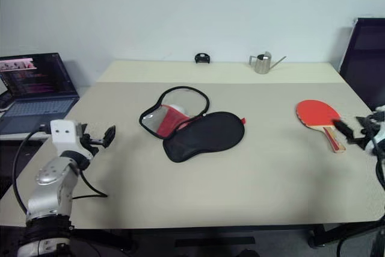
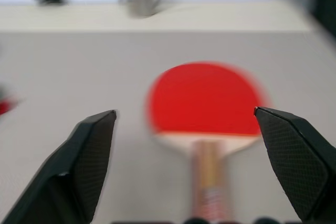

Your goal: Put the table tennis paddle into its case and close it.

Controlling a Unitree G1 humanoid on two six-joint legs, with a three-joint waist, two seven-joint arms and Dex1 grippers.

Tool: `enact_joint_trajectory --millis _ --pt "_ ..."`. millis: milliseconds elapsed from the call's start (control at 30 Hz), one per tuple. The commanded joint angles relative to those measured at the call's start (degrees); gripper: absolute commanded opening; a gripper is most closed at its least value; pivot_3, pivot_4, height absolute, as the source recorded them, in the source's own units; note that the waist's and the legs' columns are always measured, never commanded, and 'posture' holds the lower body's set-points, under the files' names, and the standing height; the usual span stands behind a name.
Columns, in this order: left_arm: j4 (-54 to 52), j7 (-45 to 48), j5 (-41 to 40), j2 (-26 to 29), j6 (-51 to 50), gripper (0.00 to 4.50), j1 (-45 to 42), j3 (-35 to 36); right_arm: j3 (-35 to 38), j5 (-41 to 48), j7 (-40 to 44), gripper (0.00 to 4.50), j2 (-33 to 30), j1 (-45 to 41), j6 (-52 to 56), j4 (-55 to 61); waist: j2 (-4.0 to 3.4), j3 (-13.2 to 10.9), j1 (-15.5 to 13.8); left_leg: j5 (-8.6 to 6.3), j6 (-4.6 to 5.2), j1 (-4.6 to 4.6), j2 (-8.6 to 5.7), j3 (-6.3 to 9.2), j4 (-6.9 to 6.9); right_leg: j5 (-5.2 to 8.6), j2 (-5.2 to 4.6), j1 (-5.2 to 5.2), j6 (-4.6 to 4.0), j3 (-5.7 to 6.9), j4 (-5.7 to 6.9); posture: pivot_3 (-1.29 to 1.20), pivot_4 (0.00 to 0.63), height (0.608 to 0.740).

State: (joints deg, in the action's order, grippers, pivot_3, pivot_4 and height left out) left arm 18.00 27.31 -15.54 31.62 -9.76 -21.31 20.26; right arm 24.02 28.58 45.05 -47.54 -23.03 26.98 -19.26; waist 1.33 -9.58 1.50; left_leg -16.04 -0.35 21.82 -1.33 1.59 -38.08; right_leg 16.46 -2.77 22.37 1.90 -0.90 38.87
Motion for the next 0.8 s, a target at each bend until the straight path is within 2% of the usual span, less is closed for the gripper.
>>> enact_joint_trajectory --millis 33,233,400,633,800 --pt "-2.9 10.6 -5.0 2.3 -2.6 4.47 -1.9 -2.0 0.5 6.3 1.4 4.50 -0.2 2.0 7.6 13.9 0.01 0.0 0.0 0.00 0.00 0.00 -0.01 0.01 -0.02 0.00 -0.01 0.00 0.00 0.01 0.01 0.00 0.150 0.740" --pt "-5.8 25.2 -11.3 8.1 -12.1 4.47 -3.0 -4.9 -4.7 10.9 2.9 4.50 1.8 4.6 14.3 26.0 0.03 0.0 0.2 0.00 0.01 -0.05 0.00 0.10 -0.02 0.01 0.01 -0.02 -0.01 0.05 0.04 0.00 0.150 0.740" --pt "-4.7 32.0 -12.4 11.5 -15.3 4.47 -5.7 -6.7 -11.0 12.9 1.0 4.50 5.7 5.2 18.9 33.1 0.03 0.0 0.1 0.00 0.01 -0.02 0.00 0.15 -0.01 0.01 0.01 -0.02 -0.01 0.10 0.01 0.00 0.150 0.740" --pt "-6.2 41.3 -13.7 14.0 -16.6 4.47 -6.7 -8.7 -18.0 10.1 -11.2 4.50 17.3 -1.7 25.6 28.7 0.03 0.0 0.3 0.00 0.01 -0.03 -0.01 0.16 -0.01 0.02 0.01 0.02 -0.02 0.10 0.03 0.00 0.150 0.740" --pt "-3.7 42.9 -12.3 14.2 -15.0 4.47 -10.1 -9.3 -19.7 5.5 -21.0 4.50 25.3 -8.0 28.6 20.1 0.04 0.0 0.2 0.01 0.01 0.03 -0.02 0.19 -0.01 0.02 0.01 0.09 -0.03 0.11 0.05 0.00 0.150 0.740"
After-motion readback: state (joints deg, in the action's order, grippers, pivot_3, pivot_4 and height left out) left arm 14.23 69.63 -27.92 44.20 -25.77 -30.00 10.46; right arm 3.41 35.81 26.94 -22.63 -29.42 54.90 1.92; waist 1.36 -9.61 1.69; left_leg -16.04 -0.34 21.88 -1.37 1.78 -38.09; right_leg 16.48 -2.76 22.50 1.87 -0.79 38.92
